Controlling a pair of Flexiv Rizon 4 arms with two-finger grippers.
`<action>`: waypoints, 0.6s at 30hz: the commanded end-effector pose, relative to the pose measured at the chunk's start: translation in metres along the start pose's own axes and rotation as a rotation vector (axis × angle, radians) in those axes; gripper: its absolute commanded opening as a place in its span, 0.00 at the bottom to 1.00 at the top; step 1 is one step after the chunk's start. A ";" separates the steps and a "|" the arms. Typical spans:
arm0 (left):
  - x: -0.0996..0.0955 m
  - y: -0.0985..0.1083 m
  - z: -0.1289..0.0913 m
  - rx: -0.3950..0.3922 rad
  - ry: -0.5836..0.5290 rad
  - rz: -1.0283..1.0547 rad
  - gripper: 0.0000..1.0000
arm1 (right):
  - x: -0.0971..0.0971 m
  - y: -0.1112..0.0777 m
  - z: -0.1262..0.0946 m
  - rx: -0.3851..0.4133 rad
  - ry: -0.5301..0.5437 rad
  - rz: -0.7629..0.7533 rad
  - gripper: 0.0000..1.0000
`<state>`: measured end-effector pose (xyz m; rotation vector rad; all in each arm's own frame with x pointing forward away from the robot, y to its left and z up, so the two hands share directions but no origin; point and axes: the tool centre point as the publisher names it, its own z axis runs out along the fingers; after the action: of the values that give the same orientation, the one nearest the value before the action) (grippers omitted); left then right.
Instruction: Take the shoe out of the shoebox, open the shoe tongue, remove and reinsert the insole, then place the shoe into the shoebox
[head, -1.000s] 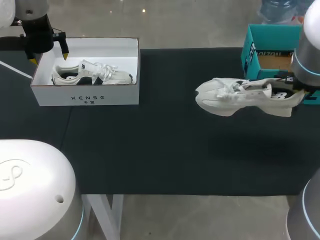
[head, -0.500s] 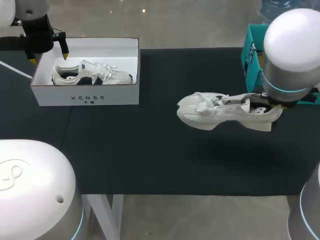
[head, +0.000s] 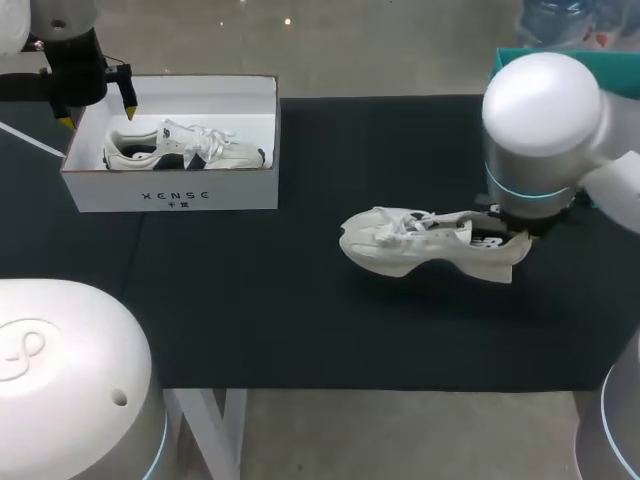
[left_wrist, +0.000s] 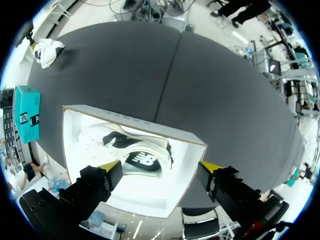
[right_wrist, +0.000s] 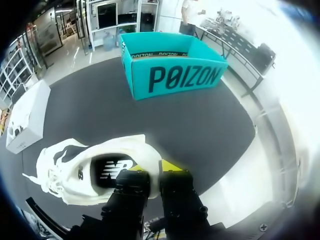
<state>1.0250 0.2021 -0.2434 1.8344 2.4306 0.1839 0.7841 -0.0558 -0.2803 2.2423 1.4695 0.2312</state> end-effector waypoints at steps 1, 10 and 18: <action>0.001 -0.001 0.000 -0.003 0.001 0.001 1.00 | 0.019 0.004 0.035 0.016 0.010 -0.006 0.00; 0.001 -0.001 0.000 -0.003 0.001 0.001 1.00 | 0.040 0.004 0.062 0.041 0.041 -0.039 0.00; 0.001 -0.001 0.000 -0.003 0.001 0.001 1.00 | 0.047 0.004 0.081 0.071 0.033 -0.088 0.00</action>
<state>1.0250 0.2021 -0.2434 1.8344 2.4307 0.1839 0.8280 -0.0408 -0.3476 2.2293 1.6103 0.2106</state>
